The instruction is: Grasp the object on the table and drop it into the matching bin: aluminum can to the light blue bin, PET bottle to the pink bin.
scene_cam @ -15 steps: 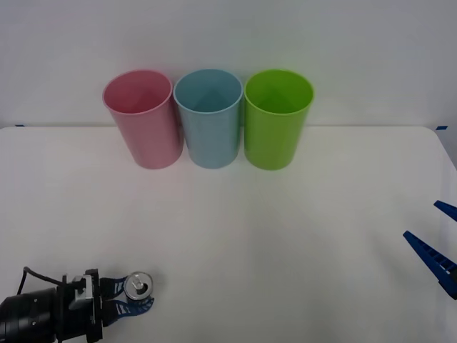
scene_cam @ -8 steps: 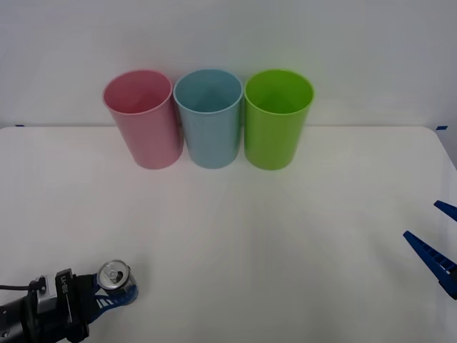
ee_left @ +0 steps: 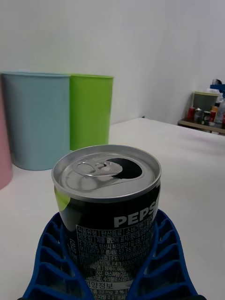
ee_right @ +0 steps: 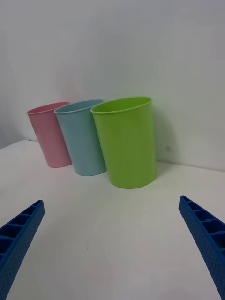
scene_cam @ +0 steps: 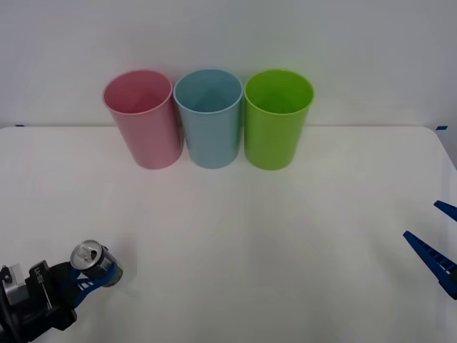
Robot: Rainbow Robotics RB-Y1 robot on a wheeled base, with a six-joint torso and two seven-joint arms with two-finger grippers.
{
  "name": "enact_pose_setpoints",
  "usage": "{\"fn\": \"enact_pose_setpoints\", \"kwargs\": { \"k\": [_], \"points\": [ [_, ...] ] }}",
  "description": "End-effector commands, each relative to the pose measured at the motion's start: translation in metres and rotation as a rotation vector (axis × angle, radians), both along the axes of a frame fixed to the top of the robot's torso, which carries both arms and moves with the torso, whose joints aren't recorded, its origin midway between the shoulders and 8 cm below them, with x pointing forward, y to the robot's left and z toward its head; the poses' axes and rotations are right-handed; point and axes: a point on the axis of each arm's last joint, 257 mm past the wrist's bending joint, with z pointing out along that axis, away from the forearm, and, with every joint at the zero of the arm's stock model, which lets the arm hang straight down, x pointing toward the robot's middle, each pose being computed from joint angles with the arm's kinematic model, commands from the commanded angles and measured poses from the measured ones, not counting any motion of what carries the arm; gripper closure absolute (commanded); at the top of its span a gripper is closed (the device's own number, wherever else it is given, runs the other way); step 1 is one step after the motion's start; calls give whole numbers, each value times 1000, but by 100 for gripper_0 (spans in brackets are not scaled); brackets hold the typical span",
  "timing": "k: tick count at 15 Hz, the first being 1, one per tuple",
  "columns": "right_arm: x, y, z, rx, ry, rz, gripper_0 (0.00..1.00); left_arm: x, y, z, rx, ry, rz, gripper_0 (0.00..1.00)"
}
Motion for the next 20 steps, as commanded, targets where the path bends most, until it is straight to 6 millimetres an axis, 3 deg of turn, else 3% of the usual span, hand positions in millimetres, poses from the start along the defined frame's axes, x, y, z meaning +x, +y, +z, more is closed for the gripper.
{"fn": "enact_pose_setpoints", "kwargs": {
  "k": [1,3,6,14,20],
  "points": [
    [0,0,0,0,0,0,0,2,16,12,-58,-10,54,100],
    [0,0,0,0,0,0,0,3,29,18,-89,-14,99,100],
    [0,0,0,0,0,0,0,12,33,24,-92,-9,132,100],
    [0,0,0,0,0,0,0,64,4,88,-118,19,87,100],
    [0,0,0,0,0,0,0,96,-16,123,-154,-13,52,100]
  ]
}}
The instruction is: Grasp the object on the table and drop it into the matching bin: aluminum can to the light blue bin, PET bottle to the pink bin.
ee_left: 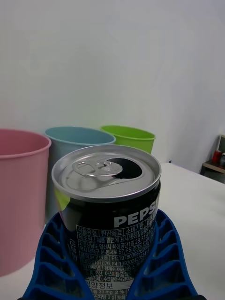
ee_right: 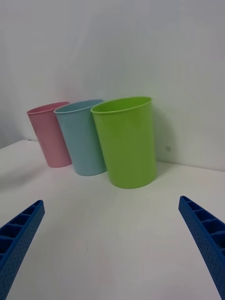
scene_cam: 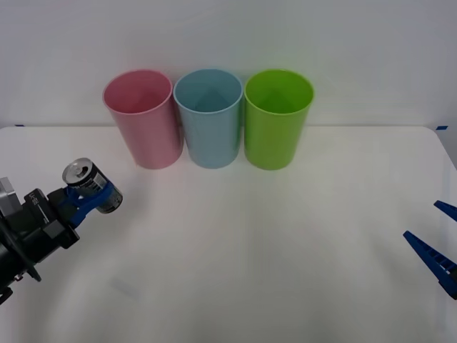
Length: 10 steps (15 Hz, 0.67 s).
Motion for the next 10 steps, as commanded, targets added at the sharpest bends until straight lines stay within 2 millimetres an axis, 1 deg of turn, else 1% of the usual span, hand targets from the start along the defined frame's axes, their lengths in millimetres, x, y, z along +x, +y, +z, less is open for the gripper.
{"fn": "enact_pose_setpoints", "kwargs": {
  "k": [1,3,6,10],
  "points": [
    [0,0,0,0,0,0,0,13,-9,15,-13,-16,-11,100],
    [0,0,0,0,0,0,0,24,-15,26,-26,-24,-13,100],
    [0,0,0,0,0,0,0,46,-24,44,-41,-39,3,100],
    [0,0,0,0,0,0,0,75,-49,72,-63,-68,8,100]
  ]
}}
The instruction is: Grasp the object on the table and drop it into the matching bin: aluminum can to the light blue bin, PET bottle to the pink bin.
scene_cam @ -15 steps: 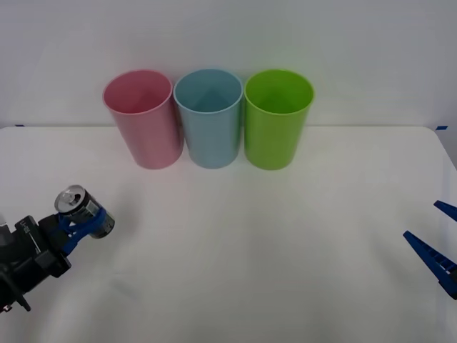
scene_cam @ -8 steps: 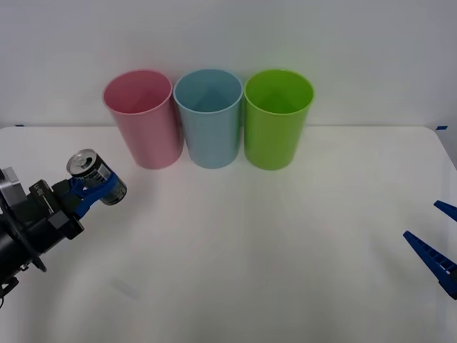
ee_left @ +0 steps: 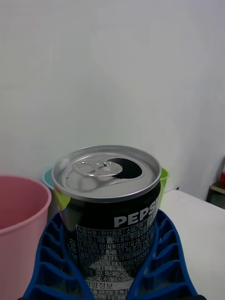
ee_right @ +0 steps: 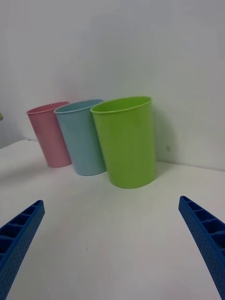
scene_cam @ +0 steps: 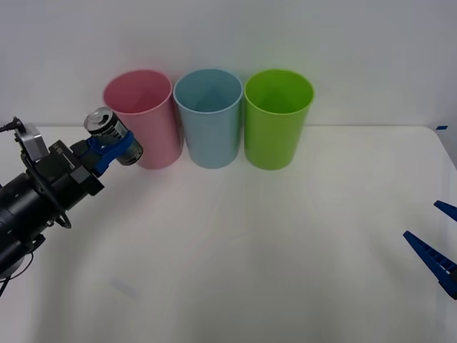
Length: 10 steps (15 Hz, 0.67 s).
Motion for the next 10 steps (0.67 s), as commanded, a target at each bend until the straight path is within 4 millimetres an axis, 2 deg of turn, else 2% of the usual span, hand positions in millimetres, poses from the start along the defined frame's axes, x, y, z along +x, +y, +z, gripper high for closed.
{"fn": "enact_pose_setpoints", "kwargs": {
  "k": [1,4,10],
  "points": [
    [0,0,0,0,0,0,0,18,-15,17,-3,-17,9,100],
    [0,0,0,0,0,0,0,35,-34,33,-4,-26,10,100],
    [0,0,0,0,0,0,0,62,-57,66,-34,-44,45,100]
  ]
}}
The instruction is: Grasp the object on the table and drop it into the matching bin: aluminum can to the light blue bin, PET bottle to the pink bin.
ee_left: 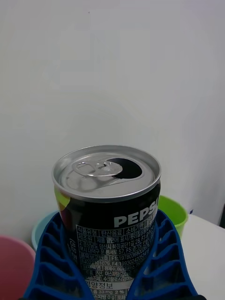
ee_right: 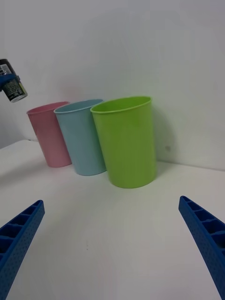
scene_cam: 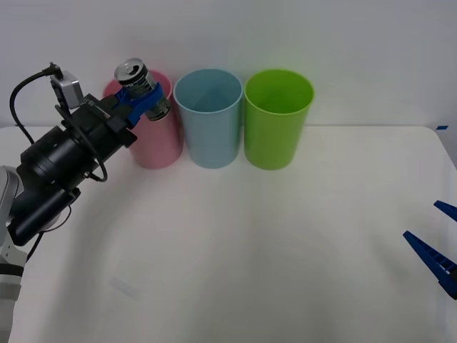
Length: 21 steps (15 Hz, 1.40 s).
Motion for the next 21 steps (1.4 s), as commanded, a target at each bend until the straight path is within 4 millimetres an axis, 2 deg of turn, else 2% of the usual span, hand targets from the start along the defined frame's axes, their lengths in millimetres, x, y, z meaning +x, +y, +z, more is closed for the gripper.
{"fn": "enact_pose_setpoints", "kwargs": {
  "k": [1,6,14,21],
  "points": [
    [0,0,0,0,0,0,0,13,-10,14,-15,-4,22,100],
    [0,0,0,0,0,0,0,36,-29,32,-6,-11,76,100],
    [0,0,0,0,0,0,0,91,-57,47,65,-2,96,100],
    [0,0,0,0,0,0,0,115,-61,62,94,-11,139,100]
  ]
}}
